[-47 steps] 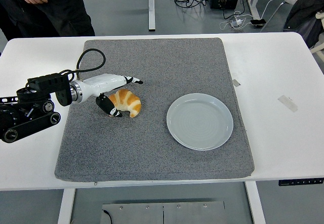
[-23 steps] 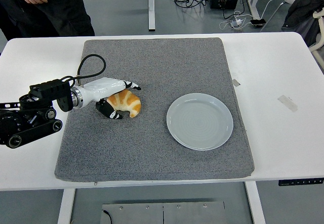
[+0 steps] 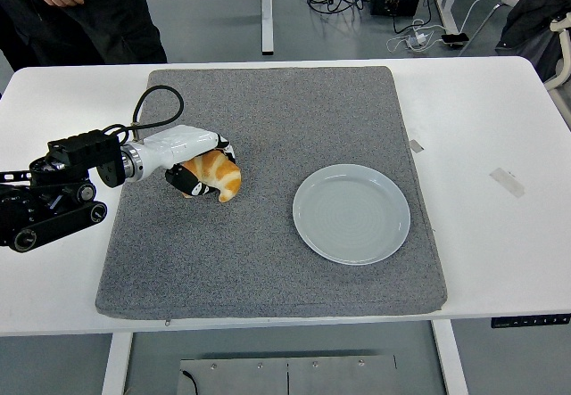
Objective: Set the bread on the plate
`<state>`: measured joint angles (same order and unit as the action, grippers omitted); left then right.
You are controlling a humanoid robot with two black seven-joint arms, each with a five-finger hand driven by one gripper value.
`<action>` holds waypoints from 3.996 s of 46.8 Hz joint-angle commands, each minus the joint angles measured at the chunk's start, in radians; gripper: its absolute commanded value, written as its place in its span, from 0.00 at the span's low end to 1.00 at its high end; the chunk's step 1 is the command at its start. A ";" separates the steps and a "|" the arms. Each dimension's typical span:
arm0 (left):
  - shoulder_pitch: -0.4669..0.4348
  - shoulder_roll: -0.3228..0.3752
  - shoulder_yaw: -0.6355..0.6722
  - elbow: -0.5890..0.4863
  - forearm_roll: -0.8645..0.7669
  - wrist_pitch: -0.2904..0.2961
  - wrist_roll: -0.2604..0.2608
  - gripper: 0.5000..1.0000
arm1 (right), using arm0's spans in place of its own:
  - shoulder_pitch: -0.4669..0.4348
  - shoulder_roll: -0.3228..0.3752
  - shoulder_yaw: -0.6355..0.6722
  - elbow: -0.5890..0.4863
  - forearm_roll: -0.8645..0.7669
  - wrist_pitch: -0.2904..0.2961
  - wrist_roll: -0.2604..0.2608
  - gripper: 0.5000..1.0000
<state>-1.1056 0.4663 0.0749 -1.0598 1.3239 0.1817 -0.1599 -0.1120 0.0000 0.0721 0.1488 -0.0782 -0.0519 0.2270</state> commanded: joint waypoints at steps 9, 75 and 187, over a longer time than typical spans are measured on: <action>-0.071 0.014 0.002 0.000 -0.014 0.001 -0.007 0.00 | 0.000 0.000 0.000 0.000 0.000 0.000 0.000 1.00; -0.238 -0.386 0.031 0.129 -0.026 -0.013 -0.033 0.00 | 0.000 0.000 0.000 0.000 0.000 0.000 0.000 1.00; -0.155 -0.466 0.174 0.201 -0.043 -0.011 -0.087 0.91 | 0.000 0.000 0.000 0.000 0.000 0.000 0.000 1.00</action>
<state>-1.2550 0.0000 0.2520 -0.8517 1.2922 0.1702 -0.2464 -0.1120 0.0000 0.0722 0.1488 -0.0782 -0.0519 0.2270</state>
